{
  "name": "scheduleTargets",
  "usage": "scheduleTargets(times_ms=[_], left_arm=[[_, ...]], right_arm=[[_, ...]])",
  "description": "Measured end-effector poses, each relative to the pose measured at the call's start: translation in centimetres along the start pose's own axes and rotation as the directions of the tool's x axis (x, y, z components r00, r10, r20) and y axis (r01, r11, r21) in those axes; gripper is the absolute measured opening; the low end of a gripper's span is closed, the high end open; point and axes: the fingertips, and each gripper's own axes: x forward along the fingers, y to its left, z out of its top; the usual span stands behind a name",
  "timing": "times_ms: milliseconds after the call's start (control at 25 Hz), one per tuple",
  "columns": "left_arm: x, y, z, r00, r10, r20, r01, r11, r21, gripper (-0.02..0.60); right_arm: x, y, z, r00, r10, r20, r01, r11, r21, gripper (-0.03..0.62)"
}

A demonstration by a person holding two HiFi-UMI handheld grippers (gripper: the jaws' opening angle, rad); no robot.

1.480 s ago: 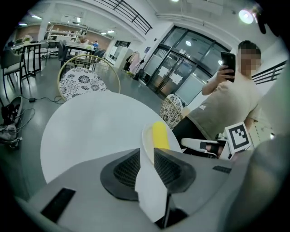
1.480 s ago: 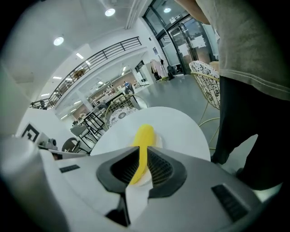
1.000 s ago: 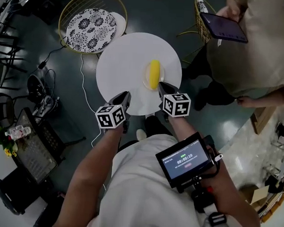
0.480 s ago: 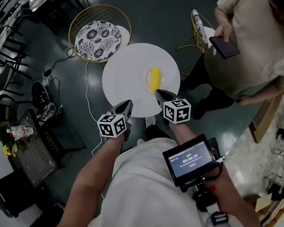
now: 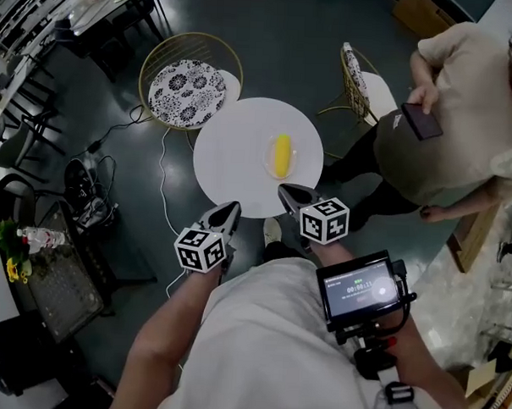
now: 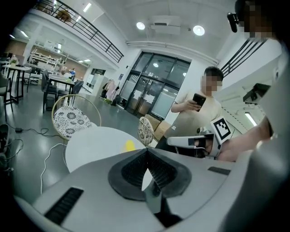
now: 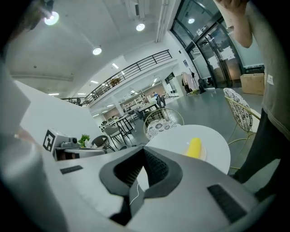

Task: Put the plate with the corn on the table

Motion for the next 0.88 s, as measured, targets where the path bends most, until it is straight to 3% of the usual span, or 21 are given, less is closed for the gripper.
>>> scheduleTargets(times_ms=[440, 880], left_arm=[[-3.2, -4.1, -1.9, 0.999, -0.051, 0.008, 0.050, 0.998, 0.039, 0.006], [-4.0, -5.2, -3.1, 0.998, -0.061, 0.000, 0.061, 0.997, 0.042, 0.006]], right_arm=[[-4.9, 3.6, -1.8, 0.998, 0.053, 0.032, -0.053, 0.999, 0.001, 0.008], [-6.5, 5.1, -3.2, 0.997, 0.064, 0.047, -0.064, 0.998, 0.005, 0.008]])
